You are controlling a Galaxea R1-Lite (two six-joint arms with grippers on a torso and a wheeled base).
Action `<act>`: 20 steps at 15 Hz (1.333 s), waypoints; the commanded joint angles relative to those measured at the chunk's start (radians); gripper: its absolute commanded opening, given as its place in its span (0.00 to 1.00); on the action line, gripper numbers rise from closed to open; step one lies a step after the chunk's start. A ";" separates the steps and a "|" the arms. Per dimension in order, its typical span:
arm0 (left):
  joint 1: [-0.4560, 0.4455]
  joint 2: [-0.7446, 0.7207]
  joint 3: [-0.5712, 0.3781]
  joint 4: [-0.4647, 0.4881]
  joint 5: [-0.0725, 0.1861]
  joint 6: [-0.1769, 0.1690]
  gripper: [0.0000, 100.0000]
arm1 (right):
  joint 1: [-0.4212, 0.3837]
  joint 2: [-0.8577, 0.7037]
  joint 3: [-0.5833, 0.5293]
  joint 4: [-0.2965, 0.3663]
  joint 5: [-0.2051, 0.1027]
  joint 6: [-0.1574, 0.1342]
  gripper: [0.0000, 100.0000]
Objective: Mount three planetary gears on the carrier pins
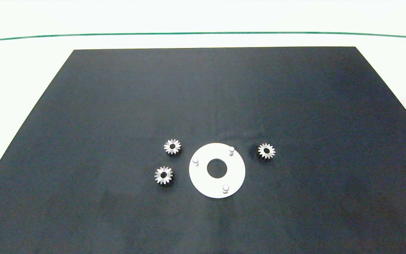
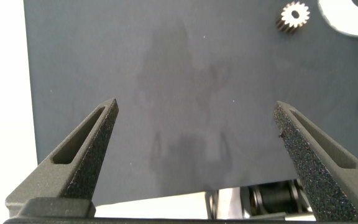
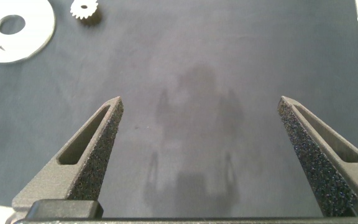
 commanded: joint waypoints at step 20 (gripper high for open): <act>0.004 0.273 -0.316 0.312 0.009 0.001 1.00 | 0.289 0.851 -0.514 0.101 0.059 -0.294 1.00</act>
